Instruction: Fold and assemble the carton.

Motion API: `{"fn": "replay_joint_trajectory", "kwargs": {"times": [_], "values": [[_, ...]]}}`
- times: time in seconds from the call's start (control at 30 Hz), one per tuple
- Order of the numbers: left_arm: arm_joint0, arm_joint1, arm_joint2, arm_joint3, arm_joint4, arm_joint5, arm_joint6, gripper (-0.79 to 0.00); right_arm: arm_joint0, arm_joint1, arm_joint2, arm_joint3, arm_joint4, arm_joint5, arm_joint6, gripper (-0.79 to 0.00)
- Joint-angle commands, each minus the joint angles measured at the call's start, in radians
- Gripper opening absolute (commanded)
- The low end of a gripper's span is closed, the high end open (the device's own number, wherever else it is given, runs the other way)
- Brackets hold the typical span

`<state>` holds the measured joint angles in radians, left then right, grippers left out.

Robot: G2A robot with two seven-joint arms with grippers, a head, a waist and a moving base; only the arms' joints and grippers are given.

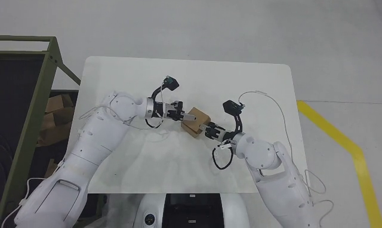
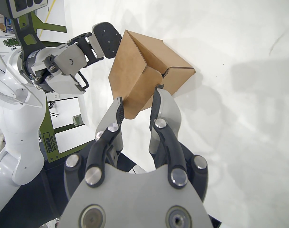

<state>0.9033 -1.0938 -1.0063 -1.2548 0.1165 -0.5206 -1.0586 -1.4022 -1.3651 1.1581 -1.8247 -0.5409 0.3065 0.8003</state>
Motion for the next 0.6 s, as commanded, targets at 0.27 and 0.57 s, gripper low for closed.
{"fn": "replay_joint_trajectory", "kwargs": {"times": [0.27, 0.57], "values": [[-0.037, -0.016, 0.042, 0.077, -0.14, 0.008, -0.051, 0.0, 0.004, 0.007, -0.007, 0.0, 0.006, 0.002, -0.004, -0.554], [-0.052, -0.024, 0.071, 0.096, -0.153, 0.0, -0.05, 0.0, 0.015, 0.012, -0.022, 0.002, -0.011, 0.024, -0.003, -0.551]]}}
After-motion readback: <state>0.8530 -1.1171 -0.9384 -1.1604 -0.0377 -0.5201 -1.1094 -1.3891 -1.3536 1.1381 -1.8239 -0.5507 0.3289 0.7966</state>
